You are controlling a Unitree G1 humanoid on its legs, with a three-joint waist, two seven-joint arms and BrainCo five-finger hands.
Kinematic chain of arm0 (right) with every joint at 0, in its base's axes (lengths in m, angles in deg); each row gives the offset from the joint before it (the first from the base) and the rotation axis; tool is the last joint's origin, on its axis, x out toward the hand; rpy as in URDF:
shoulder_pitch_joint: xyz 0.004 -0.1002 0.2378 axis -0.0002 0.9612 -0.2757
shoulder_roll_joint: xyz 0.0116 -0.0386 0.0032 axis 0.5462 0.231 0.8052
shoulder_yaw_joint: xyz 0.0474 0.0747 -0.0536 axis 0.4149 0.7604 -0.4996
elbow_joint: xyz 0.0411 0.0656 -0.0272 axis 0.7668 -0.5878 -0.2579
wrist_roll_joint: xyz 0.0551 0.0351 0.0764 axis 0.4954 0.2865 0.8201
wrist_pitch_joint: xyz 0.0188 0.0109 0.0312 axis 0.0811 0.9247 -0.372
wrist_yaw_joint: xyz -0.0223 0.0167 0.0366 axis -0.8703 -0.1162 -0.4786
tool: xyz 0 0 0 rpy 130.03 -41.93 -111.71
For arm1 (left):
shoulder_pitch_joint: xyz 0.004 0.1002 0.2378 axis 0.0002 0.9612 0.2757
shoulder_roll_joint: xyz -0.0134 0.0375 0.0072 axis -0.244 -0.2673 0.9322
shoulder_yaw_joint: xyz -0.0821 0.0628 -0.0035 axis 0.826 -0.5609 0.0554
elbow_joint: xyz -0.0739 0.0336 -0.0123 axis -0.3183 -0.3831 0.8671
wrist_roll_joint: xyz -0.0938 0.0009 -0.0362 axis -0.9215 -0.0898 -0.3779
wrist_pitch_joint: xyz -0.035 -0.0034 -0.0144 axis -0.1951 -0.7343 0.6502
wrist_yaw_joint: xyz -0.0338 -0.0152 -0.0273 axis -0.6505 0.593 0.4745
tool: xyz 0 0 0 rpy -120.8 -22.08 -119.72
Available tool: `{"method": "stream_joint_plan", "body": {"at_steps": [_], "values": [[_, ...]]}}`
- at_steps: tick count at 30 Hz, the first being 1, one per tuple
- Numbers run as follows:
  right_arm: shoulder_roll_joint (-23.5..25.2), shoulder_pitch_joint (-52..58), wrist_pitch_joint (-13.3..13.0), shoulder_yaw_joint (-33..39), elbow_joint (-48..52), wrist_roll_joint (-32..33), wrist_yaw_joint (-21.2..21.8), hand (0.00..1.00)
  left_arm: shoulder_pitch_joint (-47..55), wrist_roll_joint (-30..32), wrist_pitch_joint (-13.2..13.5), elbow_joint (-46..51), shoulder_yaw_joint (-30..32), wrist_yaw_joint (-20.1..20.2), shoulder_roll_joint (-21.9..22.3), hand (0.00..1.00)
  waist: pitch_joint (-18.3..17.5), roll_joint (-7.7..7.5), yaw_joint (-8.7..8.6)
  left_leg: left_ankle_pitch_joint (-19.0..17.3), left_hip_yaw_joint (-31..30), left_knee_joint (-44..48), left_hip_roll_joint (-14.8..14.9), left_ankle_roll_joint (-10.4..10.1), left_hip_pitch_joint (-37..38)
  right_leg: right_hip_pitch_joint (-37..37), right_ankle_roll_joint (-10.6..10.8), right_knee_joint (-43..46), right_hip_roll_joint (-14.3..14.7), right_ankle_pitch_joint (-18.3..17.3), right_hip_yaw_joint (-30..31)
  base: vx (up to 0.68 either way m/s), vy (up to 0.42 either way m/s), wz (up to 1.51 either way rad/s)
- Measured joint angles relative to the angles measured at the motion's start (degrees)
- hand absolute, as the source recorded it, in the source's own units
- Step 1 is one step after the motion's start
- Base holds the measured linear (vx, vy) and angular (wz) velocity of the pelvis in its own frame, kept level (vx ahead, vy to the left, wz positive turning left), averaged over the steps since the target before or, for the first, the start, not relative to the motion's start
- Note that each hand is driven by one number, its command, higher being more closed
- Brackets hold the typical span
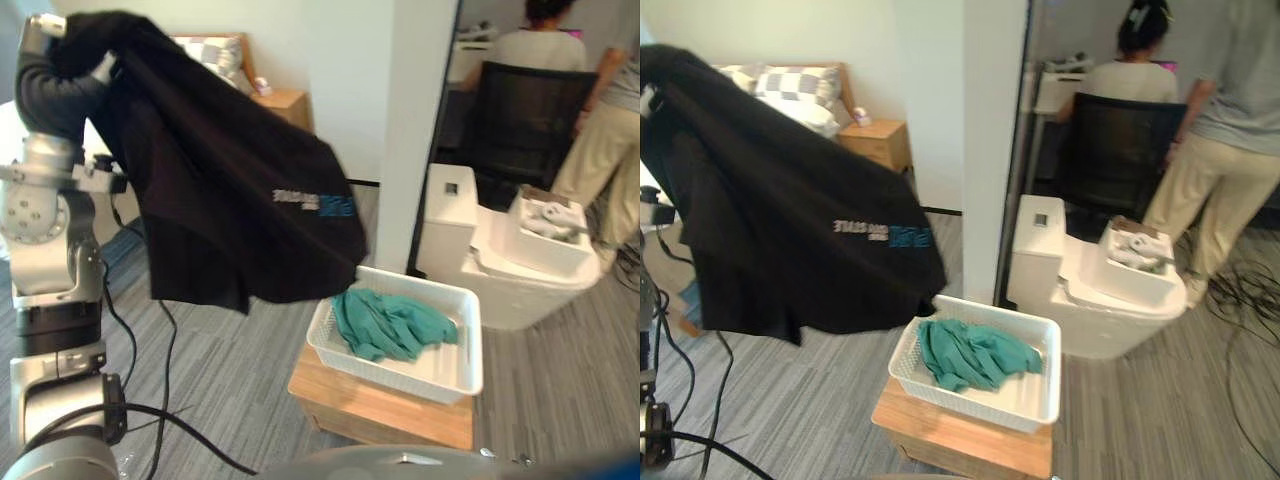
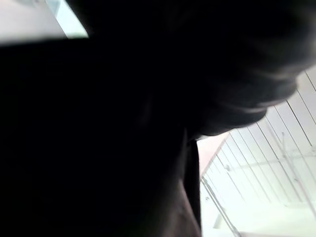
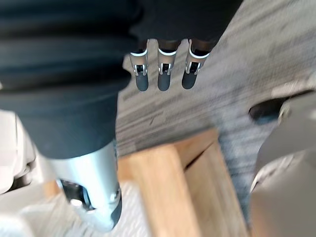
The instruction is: Tidy the bed and pick cloth on bed and put in laundry
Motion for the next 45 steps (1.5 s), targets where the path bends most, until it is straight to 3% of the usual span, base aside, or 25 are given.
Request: {"method": "stream_joint_plan", "body": {"at_steps": [4,14,20,23,33,39,42,45], "values": [[-1.8,1.2,0.1,-1.5,-1.2,-0.1,0.2,0.00,-5.8,0.2,-2.1,0.0,-4.1,-0.8,-0.1,1.00,0.9,0.91,-1.66,1.2,1.8,0.0,1.9,-0.7,0.0,-1.3,-0.1,0.0,1.6,1.0,2.2,-0.09,-0.063,-0.27],[-1.7,0.3,0.7,-5.6,-1.0,0.0,0.8,0.00,-10.3,0.3,-7.7,-5.9,-11.1,-2.0,0.1,1.00,1.0,0.93,-4.69,2.4,4.7,0.0,4.0,-1.3,-1.7,-3.8,-1.2,-1.1,4.0,3.6,5.4,-0.01,-0.029,-0.18],[-1.6,0.9,2.0,-6.5,-0.9,0.0,1.4,0.00,-11.1,0.3,-8.7,-10.3,-13.2,-2.3,0.3,1.00,1.0,0.91,-5.29,2.6,6.7,0.0,4.2,-1.0,-1.7,-5.0,-1.0,-1.7,4.0,5.1,7.7,-0.04,0.016,-0.18],[-1.4,1.8,2.0,-7.4,-0.7,0.0,1.6,0.00,-11.2,0.3,-9.0,-11.1,-13.3,-2.2,0.4,1.00,1.1,0.73,-6.39,2.7,6.8,0.0,4.2,-0.9,-1.8,-5.0,-1.0,-2.2,4.0,5.5,7.9,-0.06,0.022,-0.06],[-1.0,5.1,1.9,-10.5,0.2,0.0,2.0,0.00,-11.2,2.5,-9.0,-13.0,-15.5,1.7,0.5,1.00,1.1,0.52,-6.82,2.9,9.1,0.0,4.5,-0.5,-1.8,-5.8,-0.5,-3.4,3.8,7.8,10.3,-0.01,0.022,-0.12],[-1.0,5.7,2.0,-14.2,1.4,0.3,2.6,0.00,-10.8,2.7,-9.8,-13.1,-15.7,1.8,2.9,1.00,1.1,0.51,-6.91,3.0,9.4,-0.1,4.4,-0.4,-1.9,-6.0,-0.4,-3.5,3.8,8.0,10.7,0.00,0.003,-0.01],[-0.9,6.4,2.7,-16.8,3.2,1.6,3.0,0.00,-10.2,6.3,-9.7,-13.1,-16.3,1.3,3.4,1.00,1.3,0.58,-7.07,2.8,10.0,-0.1,4.7,-0.8,-3.1,-7.5,-0.9,-3.3,3.9,7.8,10.9,-0.03,0.009,-0.07],[-1.0,6.8,4.2,-18.0,5.2,2.8,3.6,0.00,-8.0,10.2,-9.8,-14.9,-16.8,-2.7,5.7,1.00,1.8,1.20,-6.80,2.8,11.5,0.0,4.9,-0.7,-7.2,-12.7,-0.6,-2.7,4.1,8.4,11.9,-0.03,0.013,-0.18]]}}
